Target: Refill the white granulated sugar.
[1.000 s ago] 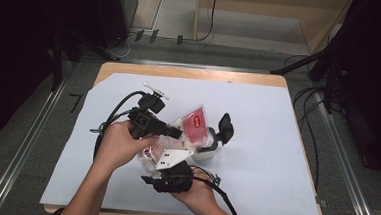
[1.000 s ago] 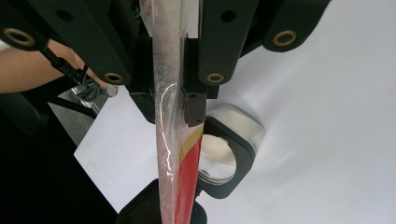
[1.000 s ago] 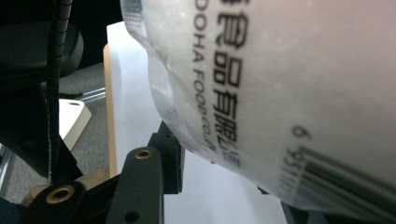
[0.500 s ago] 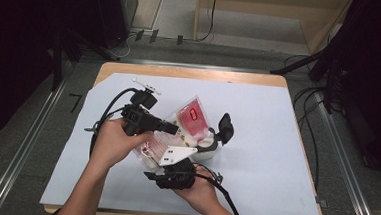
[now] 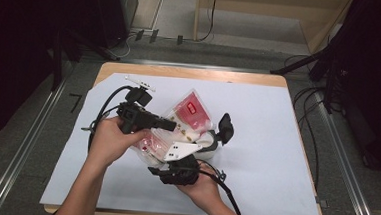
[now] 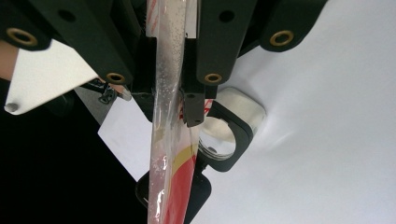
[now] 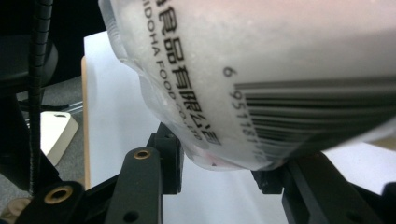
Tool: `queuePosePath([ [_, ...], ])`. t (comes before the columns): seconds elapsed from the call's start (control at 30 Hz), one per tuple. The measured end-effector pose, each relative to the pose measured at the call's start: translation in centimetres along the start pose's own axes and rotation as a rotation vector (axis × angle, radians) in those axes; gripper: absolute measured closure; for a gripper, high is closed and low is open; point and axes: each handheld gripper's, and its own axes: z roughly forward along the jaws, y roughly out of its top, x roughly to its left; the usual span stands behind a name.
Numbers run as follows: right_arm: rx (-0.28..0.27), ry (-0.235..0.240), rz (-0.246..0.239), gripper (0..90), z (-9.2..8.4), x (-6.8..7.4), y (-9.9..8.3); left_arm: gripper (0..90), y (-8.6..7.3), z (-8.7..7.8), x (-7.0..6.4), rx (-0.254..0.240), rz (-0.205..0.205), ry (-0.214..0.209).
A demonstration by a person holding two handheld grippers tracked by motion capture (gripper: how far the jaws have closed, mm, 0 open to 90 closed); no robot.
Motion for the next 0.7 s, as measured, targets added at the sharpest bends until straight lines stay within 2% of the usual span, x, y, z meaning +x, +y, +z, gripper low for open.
queuePosePath([
  [0.27,-0.014,-0.009,0.017,60.1,-0.3,-0.6,-0.1,83.0,-0.1,-0.5,0.3,-0.013,-0.005,-0.008],
  [0.53,-0.029,-0.023,0.058,59.0,-0.7,-1.4,-0.1,83.3,-0.2,-0.9,0.5,-0.024,0.001,-0.006],
  [0.7,-0.031,-0.034,0.074,58.3,-0.9,-1.8,-0.2,83.9,-0.2,-1.0,0.5,-0.022,0.022,0.001],
])
